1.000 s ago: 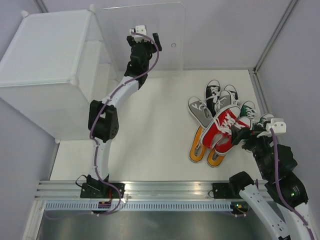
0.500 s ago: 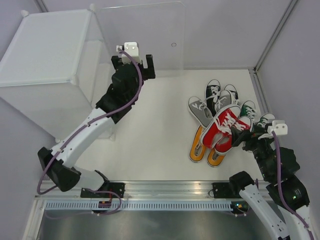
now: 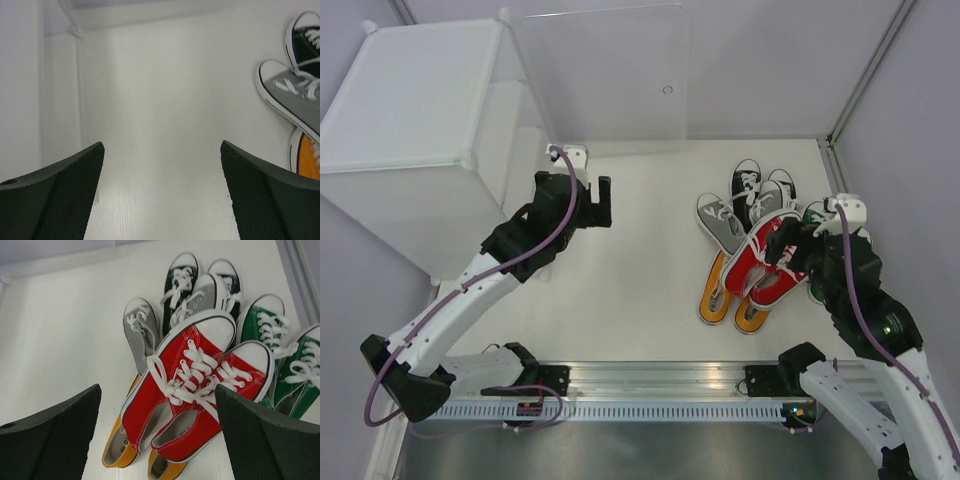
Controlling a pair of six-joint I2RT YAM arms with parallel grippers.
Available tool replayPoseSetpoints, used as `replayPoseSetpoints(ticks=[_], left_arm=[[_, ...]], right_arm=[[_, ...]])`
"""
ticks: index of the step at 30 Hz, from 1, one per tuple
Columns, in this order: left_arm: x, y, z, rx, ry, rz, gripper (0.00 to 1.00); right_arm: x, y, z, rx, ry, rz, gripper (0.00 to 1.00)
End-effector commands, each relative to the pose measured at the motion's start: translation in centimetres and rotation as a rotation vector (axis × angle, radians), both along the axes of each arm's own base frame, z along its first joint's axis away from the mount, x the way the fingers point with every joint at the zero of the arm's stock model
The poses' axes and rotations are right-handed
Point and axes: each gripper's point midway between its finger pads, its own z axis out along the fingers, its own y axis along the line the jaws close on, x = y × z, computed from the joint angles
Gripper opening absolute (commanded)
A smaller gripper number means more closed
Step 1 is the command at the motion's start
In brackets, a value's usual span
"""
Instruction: Place and organize the shoes in the shoe cabinet
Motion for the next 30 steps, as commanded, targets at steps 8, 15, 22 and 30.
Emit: replayPoseSetpoints(ticks=[8, 15, 22, 30], left_arm=[[-4.5, -1.4, -5.1, 0.016, 0.145, -0.244, 1.0], [-5.0, -0.8, -7.1, 0.03, 0.098, -0.262, 1.0], [-5.1, 0.2, -7.0, 0.056, 0.065, -0.244, 1.0], [-5.1, 1.3, -8.1, 0.098, 0.075, -0.203, 1.0]], right_arm=[[2.7, 3.6, -8.8, 0.123, 0.378, -0.068, 0.7], [2.9, 5.7, -13.9, 0.232, 0.501, -0.08, 0.6], [3.8, 6.9, -18.0, 0.304, 0.544, -0.104, 0.6], [4.4, 7.3, -18.3, 0.281, 0.555, -0.087, 0.58]])
